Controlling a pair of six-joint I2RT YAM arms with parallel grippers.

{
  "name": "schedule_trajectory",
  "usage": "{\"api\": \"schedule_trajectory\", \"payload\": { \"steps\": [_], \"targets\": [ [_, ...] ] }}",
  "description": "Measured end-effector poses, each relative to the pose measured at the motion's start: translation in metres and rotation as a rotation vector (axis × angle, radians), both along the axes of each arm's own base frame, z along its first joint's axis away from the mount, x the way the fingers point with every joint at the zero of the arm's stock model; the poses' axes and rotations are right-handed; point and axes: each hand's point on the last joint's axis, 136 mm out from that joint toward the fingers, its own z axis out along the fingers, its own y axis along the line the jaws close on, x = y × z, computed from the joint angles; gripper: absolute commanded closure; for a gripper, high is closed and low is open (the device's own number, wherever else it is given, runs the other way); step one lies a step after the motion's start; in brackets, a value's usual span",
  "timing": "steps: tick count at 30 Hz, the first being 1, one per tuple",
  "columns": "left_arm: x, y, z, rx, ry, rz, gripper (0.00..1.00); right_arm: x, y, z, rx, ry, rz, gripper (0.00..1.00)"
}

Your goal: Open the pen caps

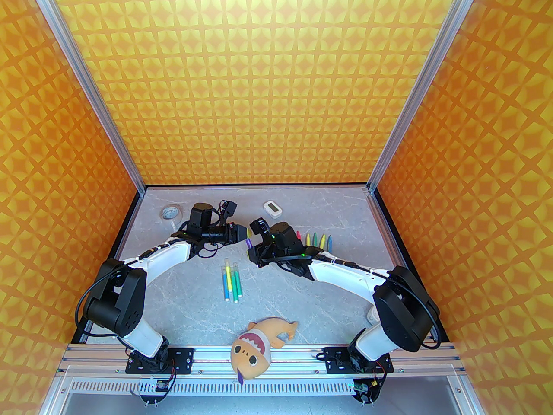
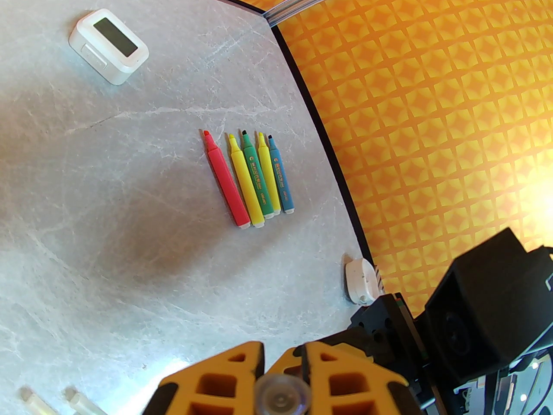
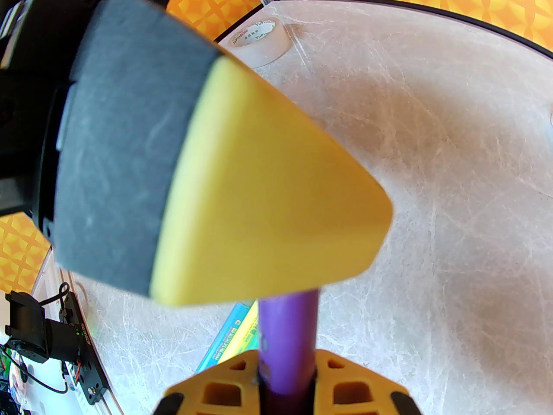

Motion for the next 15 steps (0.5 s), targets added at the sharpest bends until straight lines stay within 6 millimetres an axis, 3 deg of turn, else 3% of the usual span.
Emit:
{"api": "schedule_trajectory", "payload": {
  "steps": [13,15],
  "targets": [
    [-0.001,0.002,0.002,-0.025,0.059,0.011,1.0,-0.002,-0.004,0.006,0.014,-0.04,0.006,1.0],
    [0.014,0.013,0.005,-0.016,0.03,0.069,1.0,-0.01,-0.009,-0.007,-0.02,0.001,0.019,1.0]
  ]
}}
